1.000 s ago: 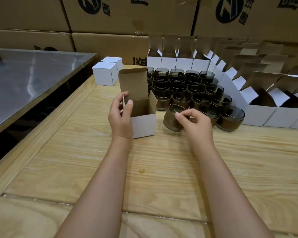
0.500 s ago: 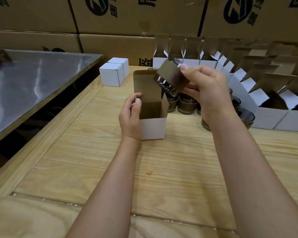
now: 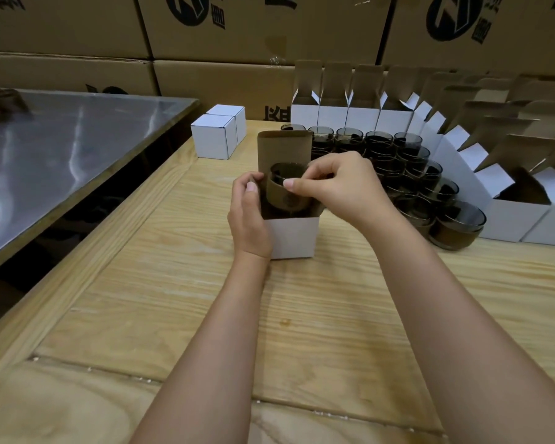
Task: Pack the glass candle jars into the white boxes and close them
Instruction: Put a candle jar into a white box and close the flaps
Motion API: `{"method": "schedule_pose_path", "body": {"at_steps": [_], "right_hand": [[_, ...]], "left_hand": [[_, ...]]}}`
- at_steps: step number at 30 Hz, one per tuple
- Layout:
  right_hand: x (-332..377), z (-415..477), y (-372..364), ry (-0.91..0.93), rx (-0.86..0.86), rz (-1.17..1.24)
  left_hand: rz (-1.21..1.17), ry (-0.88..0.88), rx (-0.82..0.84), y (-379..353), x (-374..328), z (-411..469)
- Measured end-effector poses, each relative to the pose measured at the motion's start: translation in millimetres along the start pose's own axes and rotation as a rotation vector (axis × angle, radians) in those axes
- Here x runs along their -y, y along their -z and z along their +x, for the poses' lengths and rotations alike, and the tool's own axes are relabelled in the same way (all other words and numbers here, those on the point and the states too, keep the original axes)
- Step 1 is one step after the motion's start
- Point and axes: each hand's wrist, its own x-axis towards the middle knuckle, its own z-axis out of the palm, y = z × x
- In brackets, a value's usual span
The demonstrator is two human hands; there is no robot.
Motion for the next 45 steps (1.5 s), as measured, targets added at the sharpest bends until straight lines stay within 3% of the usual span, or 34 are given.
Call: {"method": "schedule_pose_path", "body": {"at_steps": [5, 13, 20, 23, 26, 30, 35, 38, 45], "right_hand": [[-11, 3, -10, 0.132, -0.009, -0.322], [-8, 9, -15, 0.183, 0.196, -0.739], [0, 11, -10, 0.157, 0.425, -0.844], [4, 10, -10, 0.100, 0.500, -0.775], [0, 9, -12, 0.201, 0.311, -0.639], [-22, 1, -18, 0.156, -0.022, -0.002], [-47, -8, -35, -0.080, -0.108, 0.517], [-53, -10, -45, -0.113, -0.074, 0.629], [-51, -16, -48, 0.045, -0.114, 0.670]], "left_hand": [[0.013, -0.032, 0.011, 0, 1, 0], [0.056, -0.034, 0.006, 1, 0, -1], [0.063, -0.058, 0.025, 0, 2, -2], [0.071, -0.072, 0.020, -1, 3, -1], [0.065, -0.089, 0.027, -1, 3, -2], [-0.011, -0.041, 0.036, -2, -2, -3], [-0.065, 0.017, 0.103, -2, -7, -3], [-0.138, 0.059, 0.108, -1, -7, -4], [-0.084, 0.093, 0.057, -4, -2, 2]]}}
